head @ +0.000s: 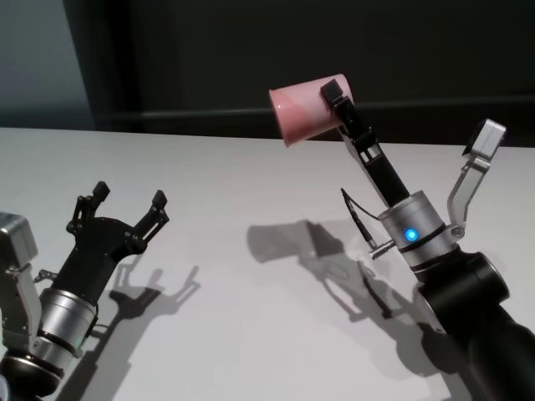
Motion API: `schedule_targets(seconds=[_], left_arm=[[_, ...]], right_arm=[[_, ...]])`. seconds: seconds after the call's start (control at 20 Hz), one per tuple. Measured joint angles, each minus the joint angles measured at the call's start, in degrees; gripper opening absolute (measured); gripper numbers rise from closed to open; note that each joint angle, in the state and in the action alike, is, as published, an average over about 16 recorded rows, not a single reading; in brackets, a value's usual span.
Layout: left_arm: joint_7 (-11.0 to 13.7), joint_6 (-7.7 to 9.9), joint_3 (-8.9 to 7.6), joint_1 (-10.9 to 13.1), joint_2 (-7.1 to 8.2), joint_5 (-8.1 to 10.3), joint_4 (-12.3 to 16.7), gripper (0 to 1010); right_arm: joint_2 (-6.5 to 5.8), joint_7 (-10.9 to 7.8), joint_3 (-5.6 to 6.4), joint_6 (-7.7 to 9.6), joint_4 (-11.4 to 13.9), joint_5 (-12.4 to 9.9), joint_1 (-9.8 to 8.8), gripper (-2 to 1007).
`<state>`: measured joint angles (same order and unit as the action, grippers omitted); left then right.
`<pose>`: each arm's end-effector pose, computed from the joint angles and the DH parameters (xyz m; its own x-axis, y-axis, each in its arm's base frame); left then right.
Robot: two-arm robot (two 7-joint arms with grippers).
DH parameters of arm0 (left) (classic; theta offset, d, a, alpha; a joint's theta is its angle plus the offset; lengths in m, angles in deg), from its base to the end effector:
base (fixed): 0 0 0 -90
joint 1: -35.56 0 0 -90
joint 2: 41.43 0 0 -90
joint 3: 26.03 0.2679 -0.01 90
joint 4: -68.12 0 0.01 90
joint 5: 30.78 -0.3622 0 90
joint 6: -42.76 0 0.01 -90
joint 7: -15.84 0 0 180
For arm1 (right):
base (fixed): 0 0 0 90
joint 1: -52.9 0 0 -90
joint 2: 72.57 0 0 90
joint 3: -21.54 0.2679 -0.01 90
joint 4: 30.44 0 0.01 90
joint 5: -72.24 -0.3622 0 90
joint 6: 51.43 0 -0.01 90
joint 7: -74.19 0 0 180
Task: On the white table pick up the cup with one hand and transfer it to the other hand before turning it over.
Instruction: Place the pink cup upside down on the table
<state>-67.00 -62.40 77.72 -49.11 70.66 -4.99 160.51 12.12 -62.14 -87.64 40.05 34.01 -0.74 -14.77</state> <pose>0.3441 0.0147 -0.3080 0.3427 0.9360 -0.0807 -0.9343 0.3307 -0.1331 0.4677 0.0714 -0.2901 0.7184 -0.1382 -0.6818 0.6298 0.5455 0.5530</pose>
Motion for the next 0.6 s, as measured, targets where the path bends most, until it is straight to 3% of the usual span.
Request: schedule_targets(seconds=[0.3, 0.6], left_arm=[[-0.07, 0.07, 0.04, -0.04, 0.03, 0.00, 0.00, 1001], [-0.12, 0.11, 0.07, -0.06, 0.05, -0.01, 0.00, 1001]], right_arm=[[-3.65, 2.46, -4.41, -4.22, 0.23, 8.42, 1.31, 756], [-6.69, 5.83, -9.23, -7.79, 0.16, 18.85, 3.23, 756]])
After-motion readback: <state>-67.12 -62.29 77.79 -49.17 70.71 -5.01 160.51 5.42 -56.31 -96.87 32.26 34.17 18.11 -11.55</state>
